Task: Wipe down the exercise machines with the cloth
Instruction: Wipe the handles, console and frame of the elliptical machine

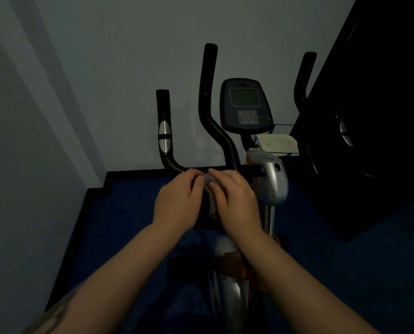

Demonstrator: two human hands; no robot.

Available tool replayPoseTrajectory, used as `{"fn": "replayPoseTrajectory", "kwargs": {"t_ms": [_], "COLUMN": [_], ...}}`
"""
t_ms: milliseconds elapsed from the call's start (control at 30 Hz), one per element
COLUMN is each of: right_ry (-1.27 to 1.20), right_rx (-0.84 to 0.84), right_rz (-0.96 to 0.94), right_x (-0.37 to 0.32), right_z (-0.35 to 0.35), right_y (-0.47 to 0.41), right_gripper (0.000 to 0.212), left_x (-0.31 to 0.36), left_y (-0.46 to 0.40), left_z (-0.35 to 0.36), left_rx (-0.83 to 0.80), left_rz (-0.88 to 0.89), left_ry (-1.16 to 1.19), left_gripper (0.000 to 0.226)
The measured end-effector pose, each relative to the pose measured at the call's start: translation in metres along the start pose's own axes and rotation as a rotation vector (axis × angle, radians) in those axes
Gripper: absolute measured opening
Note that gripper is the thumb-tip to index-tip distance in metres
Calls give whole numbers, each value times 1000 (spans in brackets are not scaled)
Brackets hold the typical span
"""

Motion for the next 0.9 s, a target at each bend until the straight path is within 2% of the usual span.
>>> {"fn": "replayPoseTrajectory", "kwargs": {"t_ms": [67,167,267,367,533,667,733,833,900], "right_ry": [-59,-28,-79,-109,-289,-320,-221,-7,-4], "right_rx": [42,29,31,87,87,297,309,213,150], "right_rz": [-33,-185,-175,-77,205,392,315,142,48], "right_x": [4,12,14,12,12,28,36,44,47], "right_z": [-6,-19,-24,-32,-42,-58,-55,-29,-10], "right_y": [19,50,42,31,47,24,-8,-53,-62], "right_gripper": [35,36,33,33,32,24,21,17,18], "left_x": [6,4,1,1,5,18,23,22,20], "left_y": [1,7,8,9,5,-7,-14,-17,-14], "left_z": [7,10,11,13,10,10,15,21,21], "left_rx": [28,105,129,153,157,92,79,116,182], "left_rz": [29,36,64,89,153,169,155,141,175], "left_ry": [14,42,-9,-49,-127,-275,-345,-420,-455], "left_gripper": [27,28,28,25,20,26,24,21,20]}}
Point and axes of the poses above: each hand's wrist, its own y-axis away from the middle knuckle, its own z-axis out of the palm, x = y × z, the point moved 3 cm from there along -y, towards the middle knuckle, and after that the axes turned 14 degrees about x, right-handed, at the moved point
